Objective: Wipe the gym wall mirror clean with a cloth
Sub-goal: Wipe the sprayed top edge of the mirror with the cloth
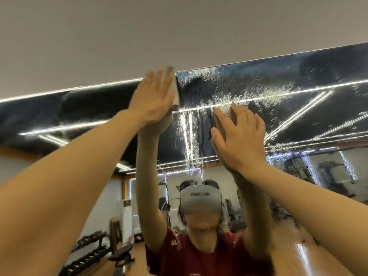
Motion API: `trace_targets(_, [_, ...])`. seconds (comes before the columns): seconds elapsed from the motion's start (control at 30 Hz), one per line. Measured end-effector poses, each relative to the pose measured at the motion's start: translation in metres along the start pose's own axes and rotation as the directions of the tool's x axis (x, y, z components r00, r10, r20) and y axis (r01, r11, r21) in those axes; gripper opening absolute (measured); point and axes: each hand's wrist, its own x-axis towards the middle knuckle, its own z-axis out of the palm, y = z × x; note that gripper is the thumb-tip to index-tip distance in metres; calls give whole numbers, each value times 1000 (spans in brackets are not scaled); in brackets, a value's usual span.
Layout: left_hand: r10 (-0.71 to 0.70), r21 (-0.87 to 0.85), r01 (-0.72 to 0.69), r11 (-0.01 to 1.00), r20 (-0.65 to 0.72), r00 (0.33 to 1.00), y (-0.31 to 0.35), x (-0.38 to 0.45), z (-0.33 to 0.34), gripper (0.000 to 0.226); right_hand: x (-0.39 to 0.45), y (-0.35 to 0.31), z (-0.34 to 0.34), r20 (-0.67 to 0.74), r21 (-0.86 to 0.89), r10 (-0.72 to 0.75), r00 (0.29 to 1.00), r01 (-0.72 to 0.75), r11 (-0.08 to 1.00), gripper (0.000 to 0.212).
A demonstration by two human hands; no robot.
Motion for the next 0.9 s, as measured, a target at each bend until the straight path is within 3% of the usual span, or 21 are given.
trace_targets(0.17, [198, 19, -198, 980, 35, 980, 11, -36, -4, 61, 0, 0, -1, 0, 10, 10, 1000, -10, 1000, 51])
trace_targets(0.3, [373, 13, -373, 928, 17, 928, 46, -135, 4, 63, 0, 0, -1, 1, -3, 12, 1000, -12, 1000, 50])
trace_targets(0.43, [487, -18, -487, 873, 89, 869, 63, -220, 17, 63, 0, -1, 0, 7, -21, -1, 1000, 1, 1000, 50])
trace_targets(0.53, [388, -22, -387, 922, 79, 918, 45, -189, 17, 62, 1, 0, -2, 10, -27, 2, 1000, -2, 1000, 50])
trace_targets(0.6, [183, -24, -183, 983, 20, 983, 29, -136, 12, 61, 2, 0, -3, 14, -30, 1, 1000, 0, 1000, 50])
trace_targets(0.7, [-52, -32, 52, 998, -4, 999, 14, -71, 2, 62, 2, 0, -3, 9, -18, 1, 1000, -1, 1000, 50])
trace_targets(0.8, [-53, -15, 53, 998, -18, 998, 22, -65, 4, 63, 0, -1, -4, 9, -7, 6, 1000, -6, 1000, 50])
trace_targets(0.9, [24, -39, -24, 999, -23, 999, 47, -111, 8, 62, 1, 0, -2, -21, 3, -4, 1000, 4, 1000, 49])
